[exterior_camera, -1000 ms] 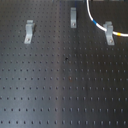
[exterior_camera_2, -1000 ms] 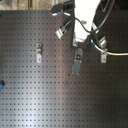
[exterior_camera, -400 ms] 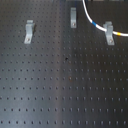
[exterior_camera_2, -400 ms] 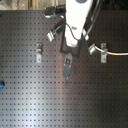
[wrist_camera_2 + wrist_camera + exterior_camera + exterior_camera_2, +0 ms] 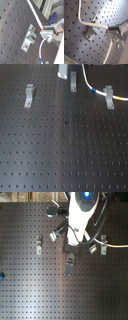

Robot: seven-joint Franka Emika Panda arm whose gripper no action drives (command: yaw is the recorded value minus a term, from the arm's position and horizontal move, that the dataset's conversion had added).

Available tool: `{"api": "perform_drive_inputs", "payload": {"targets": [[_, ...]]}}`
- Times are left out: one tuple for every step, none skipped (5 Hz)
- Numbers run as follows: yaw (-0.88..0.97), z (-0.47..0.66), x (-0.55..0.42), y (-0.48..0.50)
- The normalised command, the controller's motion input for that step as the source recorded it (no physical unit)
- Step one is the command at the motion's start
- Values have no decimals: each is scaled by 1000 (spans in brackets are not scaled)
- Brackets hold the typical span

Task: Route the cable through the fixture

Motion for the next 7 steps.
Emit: {"api": "perform_drive_inputs", "payload": {"targets": [[-425,317,-115,35],[0,387,-149,295],[377,356,-110,391],[494,323,10,326],[497,260,51,240],[263,118,-94,-282],[63,12,-148,-512]]}}
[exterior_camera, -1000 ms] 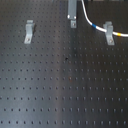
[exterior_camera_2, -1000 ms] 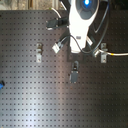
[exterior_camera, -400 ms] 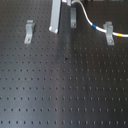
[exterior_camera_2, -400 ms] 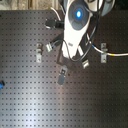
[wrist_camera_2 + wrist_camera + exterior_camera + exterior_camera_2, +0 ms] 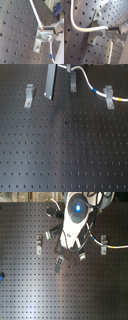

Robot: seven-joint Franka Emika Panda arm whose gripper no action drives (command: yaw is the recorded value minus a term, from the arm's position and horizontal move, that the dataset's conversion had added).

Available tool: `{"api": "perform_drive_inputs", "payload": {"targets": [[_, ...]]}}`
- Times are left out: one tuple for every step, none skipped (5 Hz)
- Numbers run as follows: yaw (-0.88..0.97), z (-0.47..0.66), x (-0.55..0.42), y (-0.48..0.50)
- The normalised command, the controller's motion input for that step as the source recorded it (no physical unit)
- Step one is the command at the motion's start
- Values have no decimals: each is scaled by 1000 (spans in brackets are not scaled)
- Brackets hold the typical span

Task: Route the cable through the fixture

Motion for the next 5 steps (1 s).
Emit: {"api": "perform_drive_inputs", "payload": {"targets": [[645,5,-87,-114],[885,6,-93,49],[968,37,-72,50],[979,77,-50,44],[986,124,-30,31]]}}
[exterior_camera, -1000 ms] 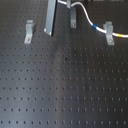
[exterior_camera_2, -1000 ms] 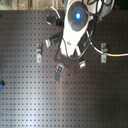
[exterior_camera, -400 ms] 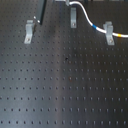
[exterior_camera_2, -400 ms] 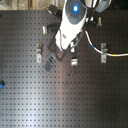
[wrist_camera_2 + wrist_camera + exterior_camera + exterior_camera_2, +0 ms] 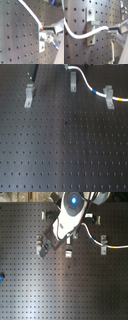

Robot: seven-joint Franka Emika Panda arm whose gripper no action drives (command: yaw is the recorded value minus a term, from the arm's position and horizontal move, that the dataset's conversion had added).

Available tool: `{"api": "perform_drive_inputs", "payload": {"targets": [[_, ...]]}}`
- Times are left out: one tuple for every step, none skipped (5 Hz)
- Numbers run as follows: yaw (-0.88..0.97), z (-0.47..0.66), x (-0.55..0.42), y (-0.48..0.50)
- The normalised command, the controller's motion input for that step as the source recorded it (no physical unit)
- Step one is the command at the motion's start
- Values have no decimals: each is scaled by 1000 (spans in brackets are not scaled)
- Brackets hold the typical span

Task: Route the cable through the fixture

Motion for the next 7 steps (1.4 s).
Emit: {"api": "perform_drive_inputs", "payload": {"targets": [[991,144,-23,20],[1000,193,-27,-3],[306,318,-209,-114],[0,15,0,0],[765,145,51,108],[817,155,33,58],[623,149,58,15]]}}
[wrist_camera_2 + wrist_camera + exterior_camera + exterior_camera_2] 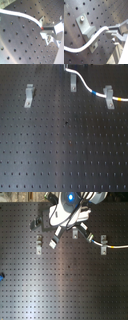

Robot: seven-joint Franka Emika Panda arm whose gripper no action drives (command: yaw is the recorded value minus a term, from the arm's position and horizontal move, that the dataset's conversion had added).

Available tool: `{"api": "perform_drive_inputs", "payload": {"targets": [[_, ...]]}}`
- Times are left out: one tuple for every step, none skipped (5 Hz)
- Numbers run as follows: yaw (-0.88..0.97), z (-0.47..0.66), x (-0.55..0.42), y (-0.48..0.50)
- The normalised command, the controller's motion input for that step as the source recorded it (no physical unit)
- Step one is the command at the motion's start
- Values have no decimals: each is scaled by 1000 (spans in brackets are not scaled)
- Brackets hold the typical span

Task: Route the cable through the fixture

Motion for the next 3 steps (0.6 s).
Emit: {"api": "perform_drive_inputs", "payload": {"targets": [[0,284,-82,-9],[0,64,-8,0],[0,88,2,1]]}}
